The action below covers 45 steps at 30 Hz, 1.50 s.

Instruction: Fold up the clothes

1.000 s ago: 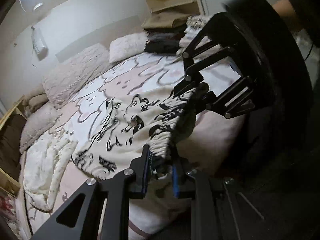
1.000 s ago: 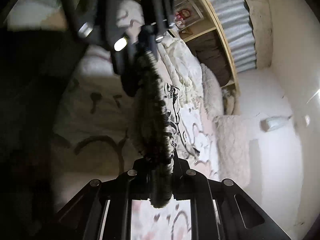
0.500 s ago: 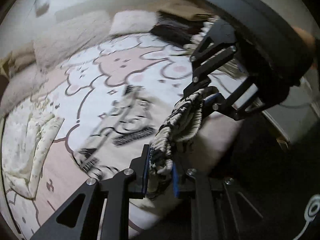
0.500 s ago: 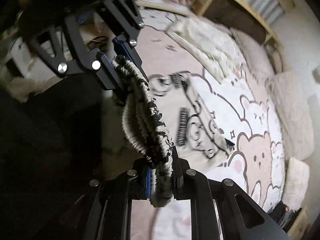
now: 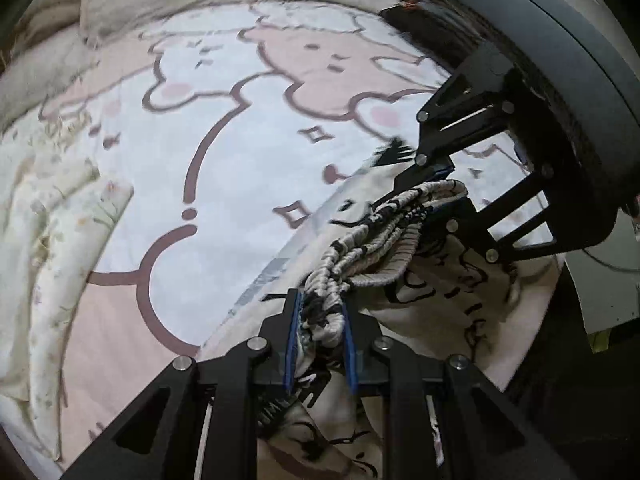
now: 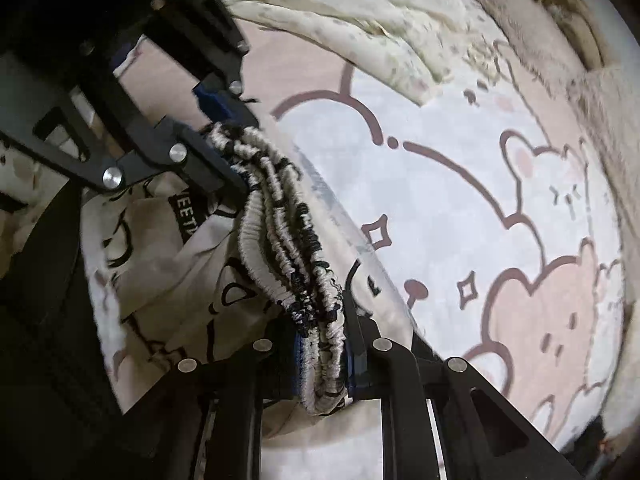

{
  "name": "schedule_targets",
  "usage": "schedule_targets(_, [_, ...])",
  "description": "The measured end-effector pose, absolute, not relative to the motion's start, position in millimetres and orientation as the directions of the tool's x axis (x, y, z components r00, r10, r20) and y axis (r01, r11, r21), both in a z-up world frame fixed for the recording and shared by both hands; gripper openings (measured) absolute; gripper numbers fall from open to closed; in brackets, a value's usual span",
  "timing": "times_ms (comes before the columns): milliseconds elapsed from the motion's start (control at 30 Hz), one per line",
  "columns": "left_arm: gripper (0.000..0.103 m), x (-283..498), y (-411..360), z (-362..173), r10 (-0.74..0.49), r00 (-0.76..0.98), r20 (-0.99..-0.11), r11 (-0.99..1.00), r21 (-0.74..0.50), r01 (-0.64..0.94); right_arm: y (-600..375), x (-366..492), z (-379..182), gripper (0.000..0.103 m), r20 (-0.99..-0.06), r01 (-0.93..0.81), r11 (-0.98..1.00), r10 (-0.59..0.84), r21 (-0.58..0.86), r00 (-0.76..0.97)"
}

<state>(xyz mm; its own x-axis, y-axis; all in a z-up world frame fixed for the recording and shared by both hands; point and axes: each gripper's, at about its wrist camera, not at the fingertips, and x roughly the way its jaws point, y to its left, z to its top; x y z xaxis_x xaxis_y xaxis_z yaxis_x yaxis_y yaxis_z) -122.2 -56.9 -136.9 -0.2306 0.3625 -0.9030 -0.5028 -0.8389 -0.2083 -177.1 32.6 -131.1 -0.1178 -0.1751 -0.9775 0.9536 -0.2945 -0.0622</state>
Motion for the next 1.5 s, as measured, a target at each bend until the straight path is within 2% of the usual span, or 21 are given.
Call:
schedule_targets(100, [0.022, -133.6, -63.2, -156.1, 0.356, -0.216, -0.909, -0.852, -0.221, -0.474, 28.8, -183.1, -146.6, 0.015, -0.978, 0.945, -0.325, -0.179, -0.043, -0.106])
schedule_targets(133, [0.023, -136.4, -66.1, -161.6, 0.355, -0.210, -0.911, -0.859, -0.228, -0.459, 28.0, -187.3, -151.7, 0.018, -0.978, 0.940, -0.340, -0.182, -0.032, -0.100])
schedule_targets(167, [0.028, -139.1, -69.1, -167.2, 0.354, -0.205, -0.913, -0.865, -0.236, -0.443, 28.2, -190.5, -156.0, 0.021, -0.980, 0.933, -0.361, -0.182, -0.014, -0.085])
schedule_targets(200, [0.033, -140.4, -72.7, -169.8, 0.348, -0.210, -0.914, -0.874, -0.236, -0.425, 29.2, -194.4, -159.9, 0.032, -0.981, 0.921, -0.388, -0.177, -0.008, -0.083])
schedule_targets(233, [0.046, -141.7, -77.7, -170.8, 0.343, -0.220, -0.913, -0.885, -0.235, -0.403, 31.2, -198.1, -162.3, 0.043, -0.981, 0.909, -0.417, -0.177, -0.004, -0.085])
schedule_targets(267, [0.052, -140.4, -85.9, -168.3, 0.348, -0.239, -0.907, -0.895, -0.245, -0.374, 36.6, -201.3, -159.3, 0.047, -0.976, 0.893, -0.450, -0.189, -0.008, -0.104])
schedule_targets(333, [0.053, -132.5, -104.7, -159.0, 0.370, -0.281, -0.886, -0.907, -0.279, -0.316, 54.0, -207.0, -144.2, 0.049, -0.958, 0.852, -0.524, -0.247, 0.007, -0.144])
schedule_targets(467, [0.058, -96.5, -141.8, -136.0, 0.437, -0.355, -0.826, -0.898, -0.376, -0.230, 121.8, -195.8, -97.2, 0.049, -0.877, 0.725, -0.677, -0.417, 0.126, -0.237])
schedule_targets(567, [0.062, -53.1, -153.6, -131.1, 0.483, -0.378, -0.790, -0.875, -0.441, -0.197, 163.1, -159.6, -83.1, 0.049, -0.824, 0.687, -0.695, -0.505, 0.214, -0.255])
schedule_targets(667, [0.062, -10.9, -145.1, -142.3, 0.494, -0.386, -0.779, -0.868, -0.464, -0.176, 182.4, -110.1, -97.6, 0.048, -0.808, 0.679, -0.681, -0.546, 0.273, -0.222])
schedule_targets(800, [0.062, 21.7, -110.3, -157.0, 0.467, -0.387, -0.795, -0.884, -0.412, -0.221, 178.9, -66.3, -140.7, 0.047, -0.818, 0.671, -0.670, -0.551, 0.317, -0.163])
schedule_targets(867, [0.062, 26.1, -97.7, -162.7, 0.460, -0.381, -0.802, -0.886, -0.389, -0.252, 175.2, -57.3, -156.9, 0.043, -0.817, 0.657, -0.677, -0.554, 0.332, -0.158])
schedule_targets(1033, [0.059, 23.5, -79.9, -176.2, 0.408, -0.389, -0.826, -0.905, -0.310, -0.291, 172.2, -59.4, -157.8, 0.034, -0.790, 0.636, -0.692, -0.577, 0.341, -0.204])
schedule_targets(1067, [0.041, 21.6, -79.5, -175.8, 0.397, -0.394, -0.829, -0.909, -0.298, -0.290, 172.7, -58.9, -157.4, 0.033, -0.790, 0.637, -0.693, -0.576, 0.336, -0.210])
schedule_targets(1133, [0.012, 19.1, -81.6, -175.0, 0.386, -0.394, -0.834, -0.913, -0.286, -0.290, 170.2, -58.9, -157.1, 0.014, -0.802, 0.649, -0.696, -0.557, 0.308, -0.216])
schedule_targets(1200, [0.009, 19.0, -89.8, -171.8, 0.380, -0.395, -0.837, -0.917, -0.284, -0.280, 166.7, -58.0, -158.7, 0.004, -0.826, 0.672, -0.695, -0.519, 0.258, -0.219])
schedule_targets(1400, [0.009, 24.5, -106.5, -169.6, 0.319, -0.382, -0.868, -0.930, -0.209, -0.301, 189.4, -68.0, -155.8, 0.003, -0.880, 0.671, -0.731, -0.394, 0.127, -0.263])
schedule_targets(1500, [0.023, 33.1, -103.5, -163.1, 0.242, -0.418, -0.876, -0.941, -0.107, -0.321, 198.3, -65.1, -155.1, 0.003, -0.882, 0.661, -0.748, -0.352, 0.062, -0.315])
